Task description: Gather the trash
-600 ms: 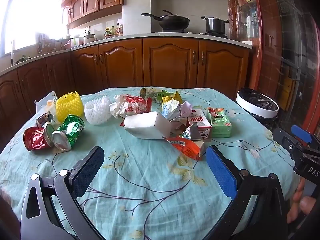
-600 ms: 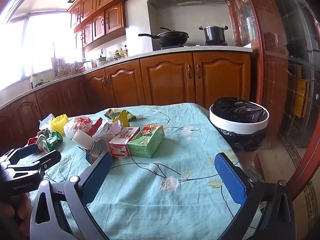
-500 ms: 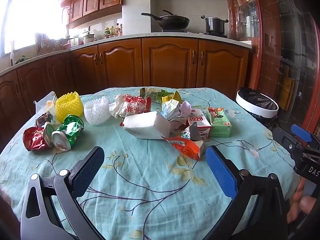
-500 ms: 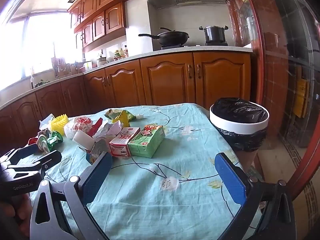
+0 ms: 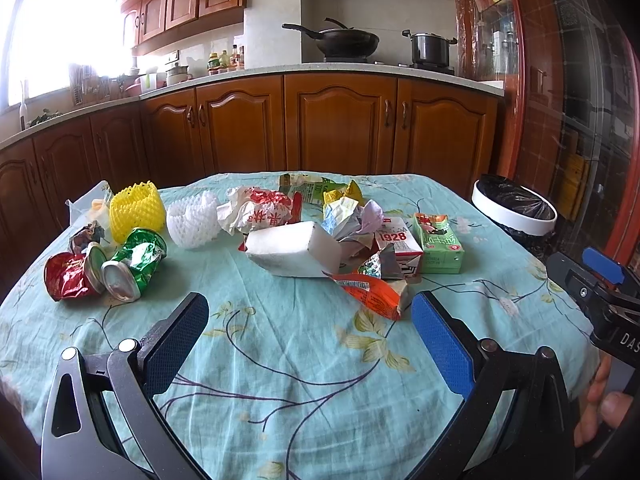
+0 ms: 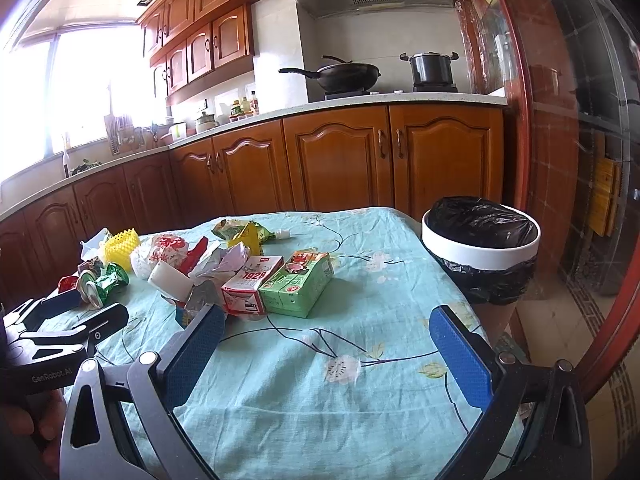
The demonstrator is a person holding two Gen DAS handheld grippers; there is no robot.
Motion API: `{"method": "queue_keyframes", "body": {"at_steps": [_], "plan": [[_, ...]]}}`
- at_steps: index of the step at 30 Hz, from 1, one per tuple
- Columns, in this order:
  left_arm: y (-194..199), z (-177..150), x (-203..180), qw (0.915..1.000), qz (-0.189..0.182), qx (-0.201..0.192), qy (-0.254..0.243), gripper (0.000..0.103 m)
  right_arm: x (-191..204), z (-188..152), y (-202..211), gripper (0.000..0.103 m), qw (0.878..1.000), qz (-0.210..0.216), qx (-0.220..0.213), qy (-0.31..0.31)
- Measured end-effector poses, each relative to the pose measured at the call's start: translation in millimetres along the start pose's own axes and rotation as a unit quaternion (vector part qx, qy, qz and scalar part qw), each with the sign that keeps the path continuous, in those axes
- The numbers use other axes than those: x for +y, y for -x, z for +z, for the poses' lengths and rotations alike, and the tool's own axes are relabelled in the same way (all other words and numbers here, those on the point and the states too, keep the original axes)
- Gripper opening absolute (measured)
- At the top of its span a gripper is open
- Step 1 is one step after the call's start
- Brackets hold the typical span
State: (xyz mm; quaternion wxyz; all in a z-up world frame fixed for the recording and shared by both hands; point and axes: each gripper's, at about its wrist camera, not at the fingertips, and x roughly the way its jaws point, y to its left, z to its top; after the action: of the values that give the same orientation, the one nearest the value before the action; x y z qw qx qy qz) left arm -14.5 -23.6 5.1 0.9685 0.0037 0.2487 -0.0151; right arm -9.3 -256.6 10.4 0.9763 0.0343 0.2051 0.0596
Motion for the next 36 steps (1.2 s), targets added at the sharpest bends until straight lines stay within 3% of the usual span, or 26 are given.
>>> {"method": "queue_keyframes", "body": {"at_steps": [21,31,36], "plan": [[-11.1,2.7,7.9,0.9997,-0.007,0.018,0.012,0.103,-2.6,3.1,-8.6,0.103,1.0,0.014,0.019,-0.009],[-30.7,20.7,25.9,0.9975,-0.023,0.053,0.042,0.103,-4.7,16.1,-28.1,0.101,0.997,0.046,0.054,-0.022],[-45.0,32.5,32.5,0.9953,-0.033,0.073,0.055,0.103,-3.8,24.5,-42.2,0.094,0.994,0.073,0.068,-0.046]]}}
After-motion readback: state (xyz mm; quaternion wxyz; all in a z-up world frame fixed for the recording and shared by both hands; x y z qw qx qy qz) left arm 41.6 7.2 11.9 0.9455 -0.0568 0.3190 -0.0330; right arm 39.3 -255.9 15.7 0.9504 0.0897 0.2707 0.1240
